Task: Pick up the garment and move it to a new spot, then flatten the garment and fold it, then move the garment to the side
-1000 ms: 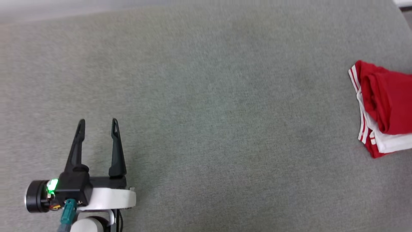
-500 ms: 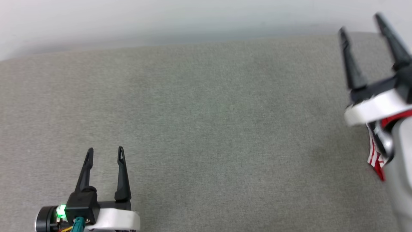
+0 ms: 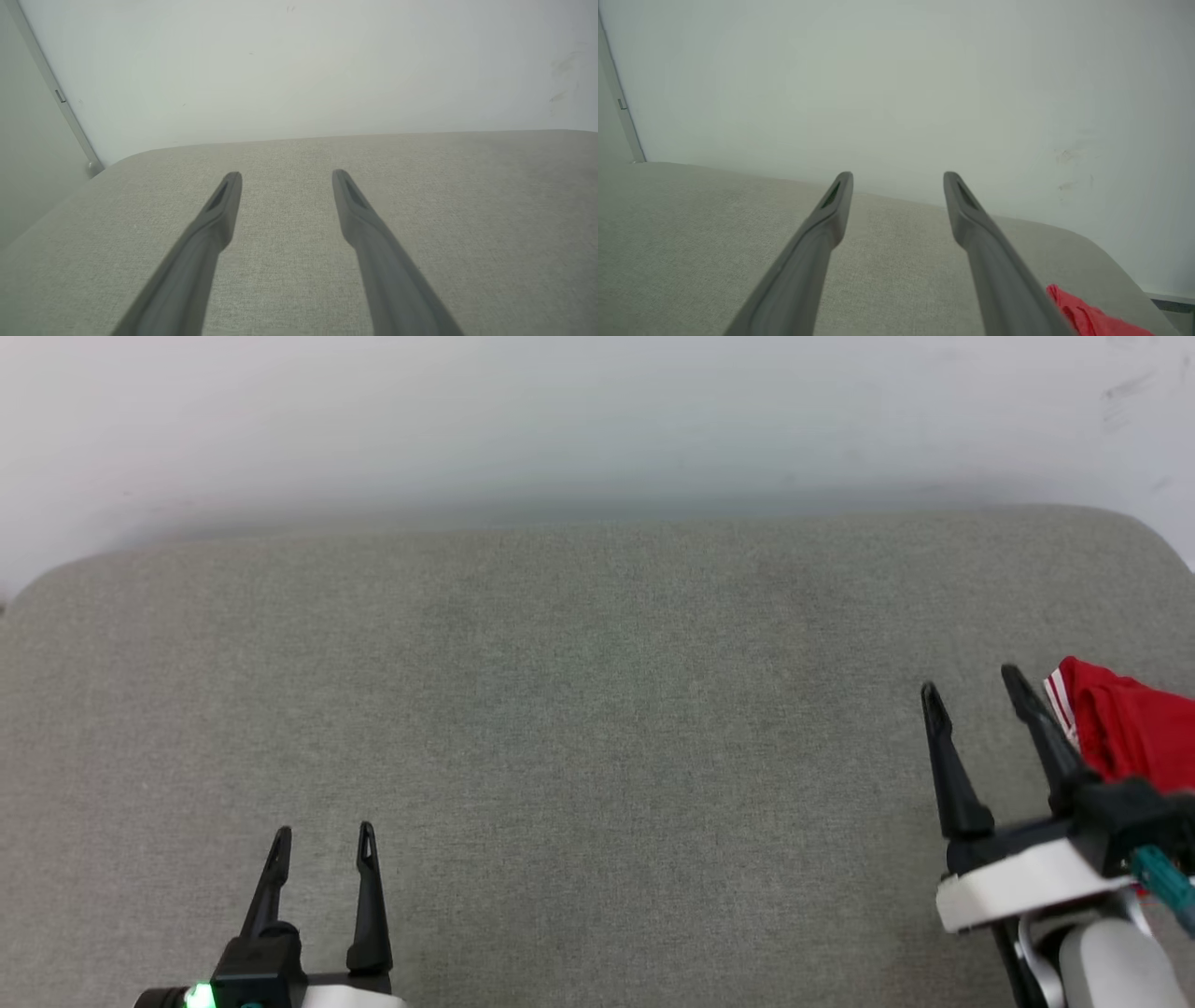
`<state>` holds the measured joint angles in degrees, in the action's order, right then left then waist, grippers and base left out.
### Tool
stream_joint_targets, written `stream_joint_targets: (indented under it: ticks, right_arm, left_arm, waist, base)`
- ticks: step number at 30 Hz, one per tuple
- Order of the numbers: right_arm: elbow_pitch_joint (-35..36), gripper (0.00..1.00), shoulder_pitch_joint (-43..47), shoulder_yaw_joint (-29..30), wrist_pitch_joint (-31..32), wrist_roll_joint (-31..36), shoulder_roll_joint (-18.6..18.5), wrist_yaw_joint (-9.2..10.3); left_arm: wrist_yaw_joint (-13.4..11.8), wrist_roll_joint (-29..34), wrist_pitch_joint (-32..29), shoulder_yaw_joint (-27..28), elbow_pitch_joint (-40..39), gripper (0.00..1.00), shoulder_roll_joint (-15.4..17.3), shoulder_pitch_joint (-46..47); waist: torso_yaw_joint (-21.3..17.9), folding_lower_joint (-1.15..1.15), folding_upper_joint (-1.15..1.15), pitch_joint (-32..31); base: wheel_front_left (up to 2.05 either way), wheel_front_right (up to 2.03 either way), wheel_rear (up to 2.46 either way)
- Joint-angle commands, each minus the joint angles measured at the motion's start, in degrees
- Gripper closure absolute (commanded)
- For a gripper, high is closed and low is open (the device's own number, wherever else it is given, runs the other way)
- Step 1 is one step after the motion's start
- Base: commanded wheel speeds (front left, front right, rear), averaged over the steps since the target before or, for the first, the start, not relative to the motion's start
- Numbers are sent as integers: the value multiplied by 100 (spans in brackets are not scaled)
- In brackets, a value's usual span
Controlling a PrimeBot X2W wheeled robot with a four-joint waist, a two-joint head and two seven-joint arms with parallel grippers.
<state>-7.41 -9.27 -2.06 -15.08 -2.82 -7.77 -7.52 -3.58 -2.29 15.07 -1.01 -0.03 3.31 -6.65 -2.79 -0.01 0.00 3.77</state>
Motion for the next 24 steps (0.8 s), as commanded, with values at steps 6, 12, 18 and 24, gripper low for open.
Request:
stream_joint_targets:
  ticks: [6, 12, 18, 24]
  right_arm:
    - [297, 0, 686, 67, -9, -16, 228, 7]
    - [494, 0, 1196, 75, -9, -51, 361, 7]
    - [567, 0, 1523, 229, -9, -97, 440, 7]
    - [600, 0, 1679, 263, -9, -100, 485, 7]
  left_arm:
    - [-38, -53, 12, 7, 12, 0, -18, -271]
    - [-21, -97, 12, -22, -38, 0, -30, -445]
    - [-12, -135, 12, -35, -128, 0, -36, -516]
    - [15, -138, 12, -27, -128, 0, -41, -583]
  waist:
    - [-13, 1, 0, -213]
    - [0, 1, 0, -348]
    - [43, 1, 0, -439]
    - [44, 1, 0, -472]
  base:
    - [0, 0, 0]
    - [0, 0, 0]
    - [0, 0, 0]
    - [0, 0, 0]
